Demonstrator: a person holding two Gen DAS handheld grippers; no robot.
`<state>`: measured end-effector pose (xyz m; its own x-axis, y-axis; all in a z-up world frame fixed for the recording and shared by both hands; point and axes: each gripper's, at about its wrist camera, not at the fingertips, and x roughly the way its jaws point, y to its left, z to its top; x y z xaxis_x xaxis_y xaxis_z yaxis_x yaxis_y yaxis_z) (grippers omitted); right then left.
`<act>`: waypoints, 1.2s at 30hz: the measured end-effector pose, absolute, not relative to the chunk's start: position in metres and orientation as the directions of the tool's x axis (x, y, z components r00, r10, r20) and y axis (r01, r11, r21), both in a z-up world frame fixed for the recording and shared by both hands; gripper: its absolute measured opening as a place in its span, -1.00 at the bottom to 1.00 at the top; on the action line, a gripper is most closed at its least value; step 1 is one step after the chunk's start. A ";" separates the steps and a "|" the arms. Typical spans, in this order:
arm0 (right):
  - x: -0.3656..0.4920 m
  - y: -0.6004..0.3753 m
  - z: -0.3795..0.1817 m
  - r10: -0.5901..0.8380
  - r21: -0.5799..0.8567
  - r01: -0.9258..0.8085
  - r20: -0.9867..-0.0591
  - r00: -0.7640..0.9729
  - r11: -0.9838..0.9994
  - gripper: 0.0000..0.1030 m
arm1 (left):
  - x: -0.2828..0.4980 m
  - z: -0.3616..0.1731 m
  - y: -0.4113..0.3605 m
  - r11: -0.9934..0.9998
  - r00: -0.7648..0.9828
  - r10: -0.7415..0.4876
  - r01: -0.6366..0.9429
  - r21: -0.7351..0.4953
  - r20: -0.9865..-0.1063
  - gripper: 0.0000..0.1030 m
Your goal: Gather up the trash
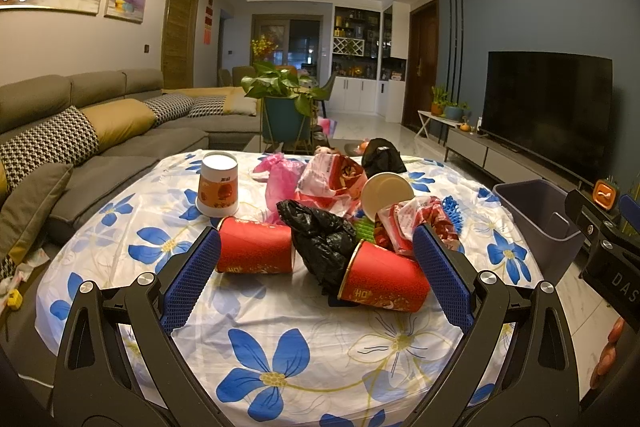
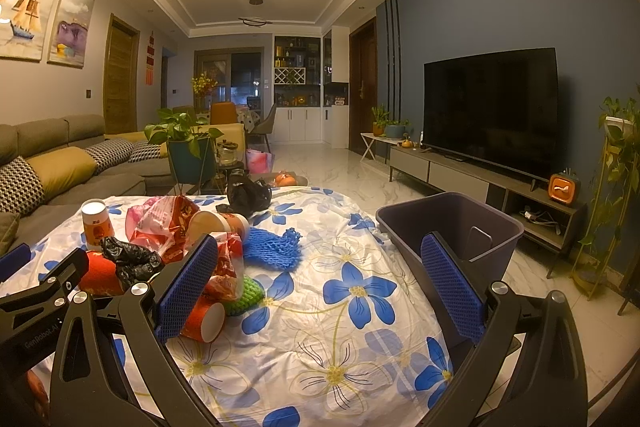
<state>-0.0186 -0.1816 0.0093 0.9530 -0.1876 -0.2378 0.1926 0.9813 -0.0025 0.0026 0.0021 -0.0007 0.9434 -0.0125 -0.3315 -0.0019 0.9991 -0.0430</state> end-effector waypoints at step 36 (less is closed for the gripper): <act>0.023 -0.169 -0.024 0.058 0.086 -0.032 -0.324 0.944 0.996 0.90 | 0.022 -0.029 0.028 0.993 0.938 0.090 -0.110 -0.042 -0.335 0.85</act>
